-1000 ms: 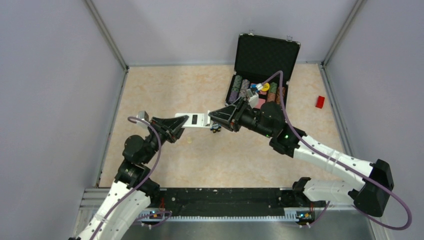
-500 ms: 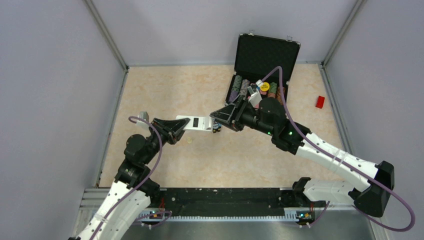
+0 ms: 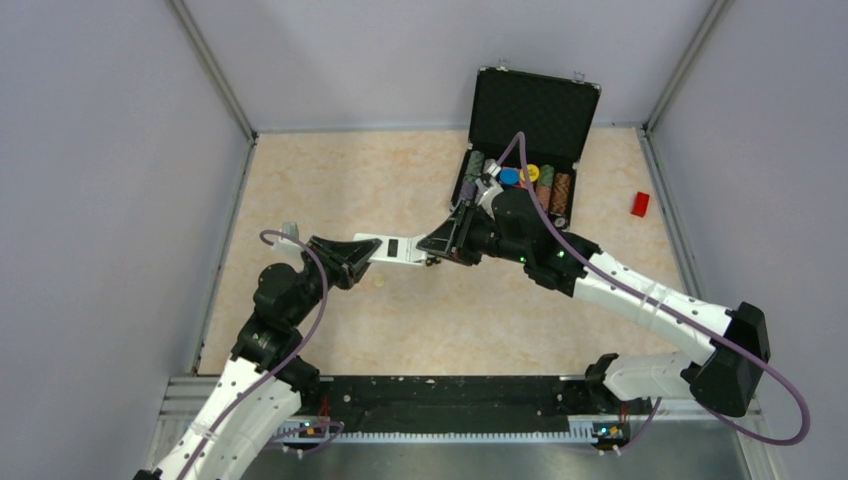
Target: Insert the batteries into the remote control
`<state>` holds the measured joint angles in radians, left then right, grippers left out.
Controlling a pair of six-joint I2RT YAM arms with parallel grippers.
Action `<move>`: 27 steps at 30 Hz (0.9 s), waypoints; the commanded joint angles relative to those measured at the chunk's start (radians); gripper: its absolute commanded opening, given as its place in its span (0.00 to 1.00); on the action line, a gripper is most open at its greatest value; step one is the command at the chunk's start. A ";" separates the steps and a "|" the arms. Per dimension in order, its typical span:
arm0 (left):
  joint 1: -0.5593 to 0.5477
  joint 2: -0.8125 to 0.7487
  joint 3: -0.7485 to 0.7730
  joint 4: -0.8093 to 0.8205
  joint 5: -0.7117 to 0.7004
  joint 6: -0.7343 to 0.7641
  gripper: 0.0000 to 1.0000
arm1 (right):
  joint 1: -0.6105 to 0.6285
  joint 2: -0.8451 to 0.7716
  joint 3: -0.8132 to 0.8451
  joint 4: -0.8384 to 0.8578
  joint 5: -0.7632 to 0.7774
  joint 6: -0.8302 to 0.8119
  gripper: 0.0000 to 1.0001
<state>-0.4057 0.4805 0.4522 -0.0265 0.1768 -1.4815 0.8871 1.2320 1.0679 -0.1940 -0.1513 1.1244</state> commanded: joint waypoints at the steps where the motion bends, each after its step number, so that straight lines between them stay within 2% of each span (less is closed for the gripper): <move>1: 0.000 -0.004 0.052 0.032 0.015 0.030 0.00 | 0.000 0.008 0.060 0.012 -0.024 -0.017 0.28; 12: -0.001 0.001 0.095 -0.086 -0.012 0.133 0.00 | 0.001 0.003 0.093 -0.025 -0.013 -0.044 0.02; 19: -0.001 -0.003 0.095 -0.082 -0.012 0.176 0.00 | 0.000 -0.004 0.096 -0.014 -0.026 -0.043 0.00; 27: -0.001 -0.013 0.088 -0.049 0.002 0.116 0.00 | 0.000 -0.046 -0.043 0.230 -0.078 0.088 0.00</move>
<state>-0.4057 0.4816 0.5087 -0.1436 0.1677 -1.3376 0.8871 1.2301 1.0901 -0.1318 -0.1944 1.1339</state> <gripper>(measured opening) 0.261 0.042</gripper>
